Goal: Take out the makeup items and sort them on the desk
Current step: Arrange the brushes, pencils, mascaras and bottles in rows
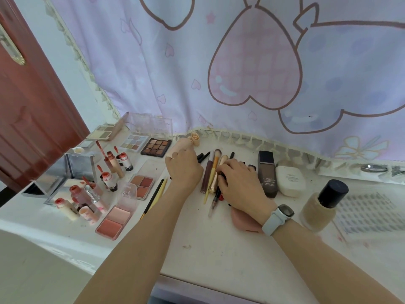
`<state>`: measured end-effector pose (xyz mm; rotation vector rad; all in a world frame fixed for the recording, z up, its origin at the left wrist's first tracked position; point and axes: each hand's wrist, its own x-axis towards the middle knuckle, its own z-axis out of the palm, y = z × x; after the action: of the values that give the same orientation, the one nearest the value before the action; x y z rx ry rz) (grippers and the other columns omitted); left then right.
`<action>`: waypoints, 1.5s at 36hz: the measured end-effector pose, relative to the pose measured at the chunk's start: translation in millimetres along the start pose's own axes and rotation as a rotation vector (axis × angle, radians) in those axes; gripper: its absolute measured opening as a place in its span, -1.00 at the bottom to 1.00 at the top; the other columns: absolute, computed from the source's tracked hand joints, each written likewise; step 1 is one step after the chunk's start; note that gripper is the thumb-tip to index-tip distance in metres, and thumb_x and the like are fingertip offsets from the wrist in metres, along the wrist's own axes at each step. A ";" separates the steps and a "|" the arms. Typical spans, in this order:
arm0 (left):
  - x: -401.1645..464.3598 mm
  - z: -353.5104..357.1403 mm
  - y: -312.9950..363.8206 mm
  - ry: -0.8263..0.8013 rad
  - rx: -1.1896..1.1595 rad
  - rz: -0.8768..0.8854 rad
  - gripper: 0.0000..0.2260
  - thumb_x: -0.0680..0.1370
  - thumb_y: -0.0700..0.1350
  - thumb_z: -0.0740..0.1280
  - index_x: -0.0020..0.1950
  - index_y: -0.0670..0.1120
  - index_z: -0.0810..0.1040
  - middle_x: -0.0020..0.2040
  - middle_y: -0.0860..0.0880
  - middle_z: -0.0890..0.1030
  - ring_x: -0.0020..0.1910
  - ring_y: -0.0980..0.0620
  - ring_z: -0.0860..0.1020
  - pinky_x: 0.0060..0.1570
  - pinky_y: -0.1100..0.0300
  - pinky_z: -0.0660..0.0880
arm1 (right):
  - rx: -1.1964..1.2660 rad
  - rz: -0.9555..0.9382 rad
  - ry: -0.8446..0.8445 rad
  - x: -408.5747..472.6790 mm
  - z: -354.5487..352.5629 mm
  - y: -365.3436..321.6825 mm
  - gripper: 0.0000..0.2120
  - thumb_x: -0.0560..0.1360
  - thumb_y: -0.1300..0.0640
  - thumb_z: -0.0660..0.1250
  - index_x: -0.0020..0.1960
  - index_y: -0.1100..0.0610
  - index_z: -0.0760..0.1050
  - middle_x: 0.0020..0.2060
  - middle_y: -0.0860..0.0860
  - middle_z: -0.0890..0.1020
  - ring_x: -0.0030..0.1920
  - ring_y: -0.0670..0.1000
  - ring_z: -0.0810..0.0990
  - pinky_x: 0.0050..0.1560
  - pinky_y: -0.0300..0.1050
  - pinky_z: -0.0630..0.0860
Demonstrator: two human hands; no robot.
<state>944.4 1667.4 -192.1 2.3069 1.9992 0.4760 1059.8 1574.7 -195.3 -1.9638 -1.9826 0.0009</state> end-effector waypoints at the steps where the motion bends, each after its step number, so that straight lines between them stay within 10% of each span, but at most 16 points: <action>1: 0.4 -0.9 -0.4 -0.010 -0.033 -0.012 -0.81 0.49 -0.20 0.27 0.10 -0.11 0.48 0.02 -0.08 0.59 0.08 -0.11 0.50 0.07 0.07 0.29 | -0.008 -0.003 0.000 -0.2 0.1 -0.1 -0.70 0.60 0.04 0.07 0.25 0.05 0.44 0.20 -0.01 0.45 0.17 0.04 0.42 0.16 -0.04 0.28; 39: -9.4 2.7 -20.0 0.099 0.027 0.040 -0.72 0.55 0.03 0.23 0.16 -0.11 0.49 0.08 -0.07 0.55 0.13 -0.09 0.45 0.11 0.04 0.31 | 0.043 -0.013 0.034 4.1 -2.0 -3.6 -0.72 0.58 0.12 0.11 0.23 0.03 0.48 0.21 -0.04 0.46 0.25 0.01 0.37 0.22 -0.03 0.24; 54: -84.2 -20.1 -28.3 0.246 -0.530 -0.020 -0.76 0.55 -0.16 0.24 0.20 -0.16 0.49 0.03 -0.10 0.53 0.02 -0.07 0.49 -0.02 0.08 0.44 | -0.393 -0.473 -0.383 59.8 -16.3 -32.4 -0.71 0.50 0.24 0.21 0.17 0.01 0.48 0.12 0.00 0.47 0.12 0.04 0.39 -0.01 -0.09 0.35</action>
<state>902.2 1586.7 -196.3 1.9696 1.7003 1.1733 1033.6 1627.5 -157.5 -1.7464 -2.8477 -0.1497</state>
